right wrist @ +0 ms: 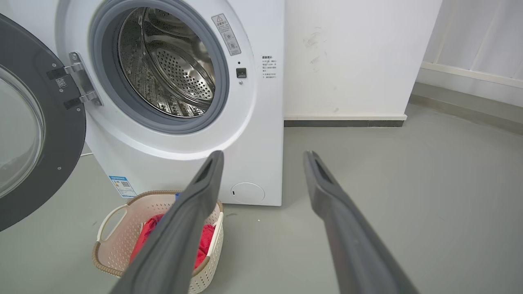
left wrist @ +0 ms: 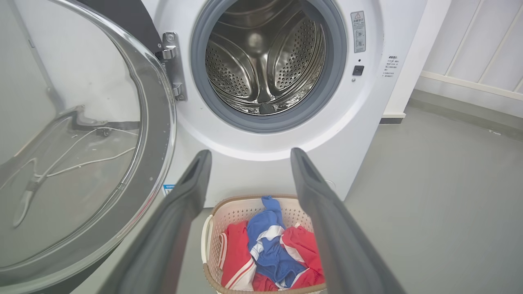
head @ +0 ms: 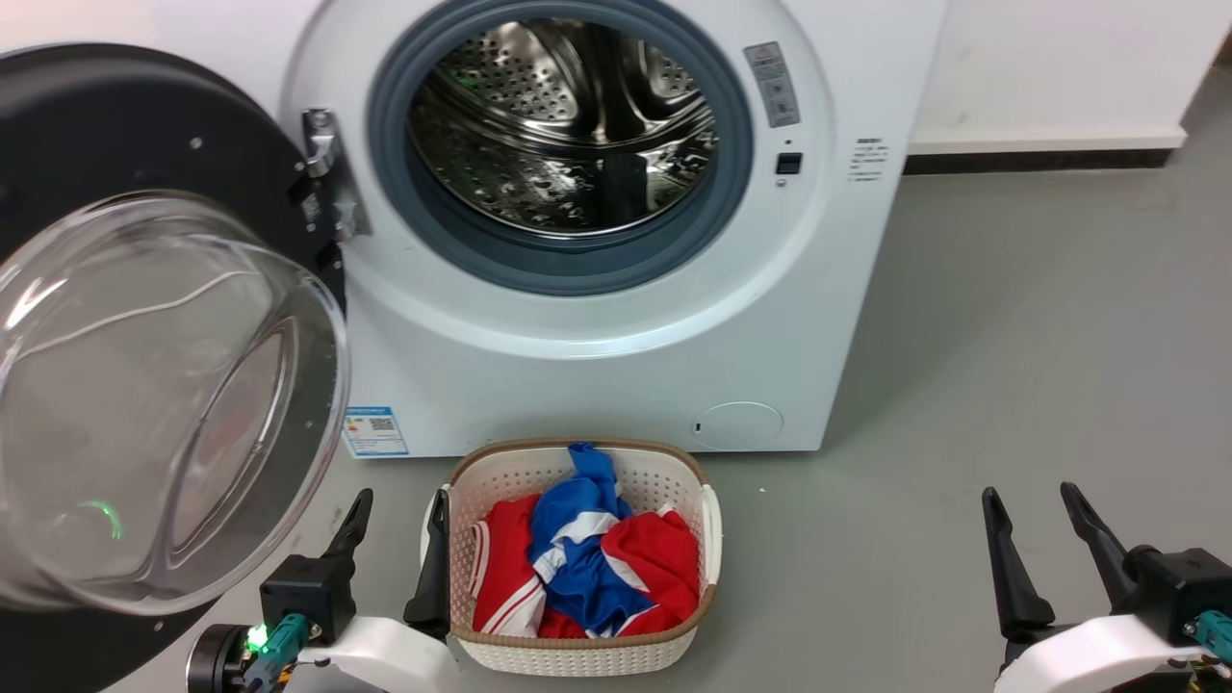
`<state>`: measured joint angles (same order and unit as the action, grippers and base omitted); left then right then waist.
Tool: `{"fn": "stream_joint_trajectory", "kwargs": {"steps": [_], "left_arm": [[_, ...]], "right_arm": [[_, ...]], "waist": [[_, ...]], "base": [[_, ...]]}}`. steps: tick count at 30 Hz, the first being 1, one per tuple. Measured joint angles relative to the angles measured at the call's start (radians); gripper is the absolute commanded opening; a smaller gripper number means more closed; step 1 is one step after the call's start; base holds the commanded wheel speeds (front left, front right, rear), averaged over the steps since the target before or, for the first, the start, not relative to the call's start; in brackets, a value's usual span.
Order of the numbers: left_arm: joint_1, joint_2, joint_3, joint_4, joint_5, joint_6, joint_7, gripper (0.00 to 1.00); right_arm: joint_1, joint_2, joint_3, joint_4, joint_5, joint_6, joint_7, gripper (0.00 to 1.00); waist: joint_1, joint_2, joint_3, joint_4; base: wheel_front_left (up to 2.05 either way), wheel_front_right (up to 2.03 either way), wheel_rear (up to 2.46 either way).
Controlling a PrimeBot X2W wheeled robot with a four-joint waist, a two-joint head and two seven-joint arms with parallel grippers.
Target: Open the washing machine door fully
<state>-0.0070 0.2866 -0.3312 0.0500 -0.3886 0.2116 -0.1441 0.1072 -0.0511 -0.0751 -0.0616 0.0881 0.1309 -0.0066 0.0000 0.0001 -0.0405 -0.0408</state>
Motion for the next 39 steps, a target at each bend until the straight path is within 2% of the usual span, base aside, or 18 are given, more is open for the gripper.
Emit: {"fn": "stream_joint_trajectory", "kwargs": {"steps": [8,33,34,39], "left_arm": [[-0.004,-0.002,-0.005,0.011,0.000,0.004,-0.004,1.00],[-0.021,0.008,-0.005,0.022,-0.010,0.013,-0.019,1.00],[-0.021,0.007,-0.005,0.022,-0.012,0.013,-0.019,0.00],[0.008,-0.010,-0.012,0.053,-0.027,0.008,-0.016,0.00]], "right_arm": [[0.000,-0.002,0.002,-0.003,0.005,0.000,0.004,1.00],[-0.003,-0.002,0.011,0.001,0.015,0.000,-0.002,1.00],[-0.003,-0.002,0.011,0.001,0.015,0.000,-0.002,0.00],[0.018,0.001,0.012,0.040,0.028,0.000,0.003,0.00]], "waist": [[0.0000,0.0000,0.003,-0.040],[0.0000,0.0000,0.014,-0.031],[0.0000,0.0000,0.014,-0.031],[0.0000,0.0000,0.015,-0.031]], "base": [[0.00,0.00,0.00],[0.00,0.00,0.00],[0.00,0.00,0.00],[0.00,0.00,0.00]]}}
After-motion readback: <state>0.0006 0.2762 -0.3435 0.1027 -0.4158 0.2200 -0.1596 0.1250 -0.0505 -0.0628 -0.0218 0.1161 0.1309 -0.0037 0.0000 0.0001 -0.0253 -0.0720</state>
